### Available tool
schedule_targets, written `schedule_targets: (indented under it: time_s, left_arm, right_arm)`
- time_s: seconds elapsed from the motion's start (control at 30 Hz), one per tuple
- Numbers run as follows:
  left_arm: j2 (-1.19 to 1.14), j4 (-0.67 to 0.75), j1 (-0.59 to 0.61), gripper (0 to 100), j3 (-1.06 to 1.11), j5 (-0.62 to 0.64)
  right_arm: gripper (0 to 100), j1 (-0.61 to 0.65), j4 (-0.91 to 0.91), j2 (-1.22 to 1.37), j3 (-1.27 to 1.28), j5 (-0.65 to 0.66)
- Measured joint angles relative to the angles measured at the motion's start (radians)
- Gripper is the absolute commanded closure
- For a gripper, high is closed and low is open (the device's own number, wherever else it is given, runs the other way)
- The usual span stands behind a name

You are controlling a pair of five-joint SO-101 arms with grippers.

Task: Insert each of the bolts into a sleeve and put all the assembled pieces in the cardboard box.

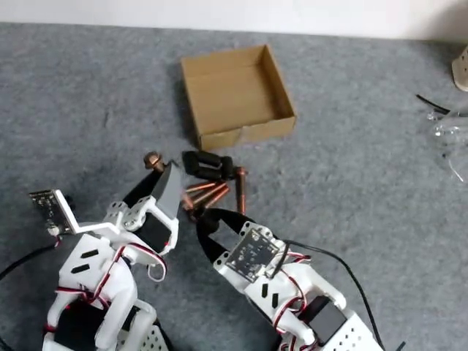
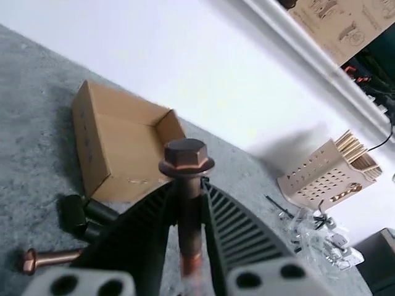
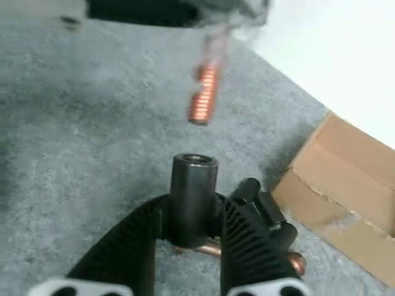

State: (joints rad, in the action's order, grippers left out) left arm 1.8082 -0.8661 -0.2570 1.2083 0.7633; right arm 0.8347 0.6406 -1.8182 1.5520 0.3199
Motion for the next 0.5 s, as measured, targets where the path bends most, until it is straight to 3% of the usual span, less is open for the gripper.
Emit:
schedule_targets:
  time_s: [0.23,0.37,0.5]
  left_arm:
    - [0.0,-0.035,-0.005,100,0.0,0.0]
    - [0.003,-0.041,-0.094,100,0.011,-0.005]
    - [0.0,0.015,-0.097,100,0.069,-0.008]
  right_arm:
    - [99.4,-0.02,0.0,0.0,0.0,0.0]
    - [99.4,-0.02,0.0,0.0,0.0,0.0]
    - [99.4,-0.02,0.0,0.0,0.002,0.0]
